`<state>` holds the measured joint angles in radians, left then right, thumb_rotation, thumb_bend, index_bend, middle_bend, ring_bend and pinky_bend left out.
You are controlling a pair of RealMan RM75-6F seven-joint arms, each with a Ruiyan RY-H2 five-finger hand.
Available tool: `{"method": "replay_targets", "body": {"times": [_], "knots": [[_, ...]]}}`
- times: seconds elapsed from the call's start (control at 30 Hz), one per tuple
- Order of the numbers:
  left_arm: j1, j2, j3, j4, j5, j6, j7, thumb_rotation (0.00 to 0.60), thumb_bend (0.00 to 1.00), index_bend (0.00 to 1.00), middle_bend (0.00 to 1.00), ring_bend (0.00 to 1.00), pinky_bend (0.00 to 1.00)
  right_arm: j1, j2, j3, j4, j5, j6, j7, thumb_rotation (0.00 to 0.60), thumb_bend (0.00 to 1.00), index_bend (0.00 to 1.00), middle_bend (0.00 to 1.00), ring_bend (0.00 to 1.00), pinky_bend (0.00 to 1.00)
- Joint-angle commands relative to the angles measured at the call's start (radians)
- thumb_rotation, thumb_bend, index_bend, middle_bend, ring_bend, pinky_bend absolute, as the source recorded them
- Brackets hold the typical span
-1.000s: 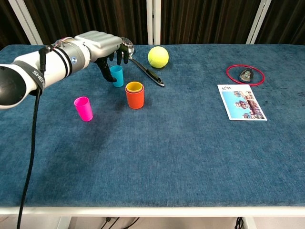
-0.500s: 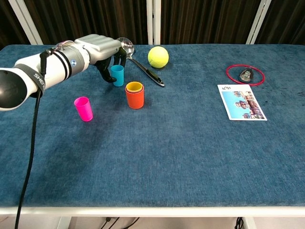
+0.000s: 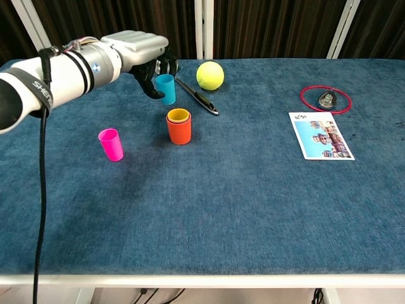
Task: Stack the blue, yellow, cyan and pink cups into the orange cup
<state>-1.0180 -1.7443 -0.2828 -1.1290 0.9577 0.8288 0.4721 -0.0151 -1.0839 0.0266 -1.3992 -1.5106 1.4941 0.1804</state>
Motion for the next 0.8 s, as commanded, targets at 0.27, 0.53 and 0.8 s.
{"method": "replay_targets", "body": {"times": [0.27,0.53,0.8], "knots": [[0.035,0.14,0.013,-0.371,-0.066,0.123,0.143,0.6,0.29,0.48,0.49,0.49,0.41,-0.008,-0.007,-0.009,0.006,-0.013,0.015,-0.001,0.6,0.3,0.0,0.0,0.0,0.0],[0.033,0.141,0.045,-0.432,-0.071,0.164,0.187,0.6,0.29,0.48,0.49,0.49,0.41,-0.014,-0.009,-0.012,0.012,-0.018,0.025,0.005,0.6,0.3,0.0,0.0,0.0,0.0],[0.025,0.111,0.075,-0.397,-0.048,0.182,0.21,0.6,0.29,0.48,0.49,0.49,0.41,-0.016,-0.012,-0.014,0.022,-0.019,0.026,0.014,0.6,0.3,0.0,0.0,0.0,0.0]]}}
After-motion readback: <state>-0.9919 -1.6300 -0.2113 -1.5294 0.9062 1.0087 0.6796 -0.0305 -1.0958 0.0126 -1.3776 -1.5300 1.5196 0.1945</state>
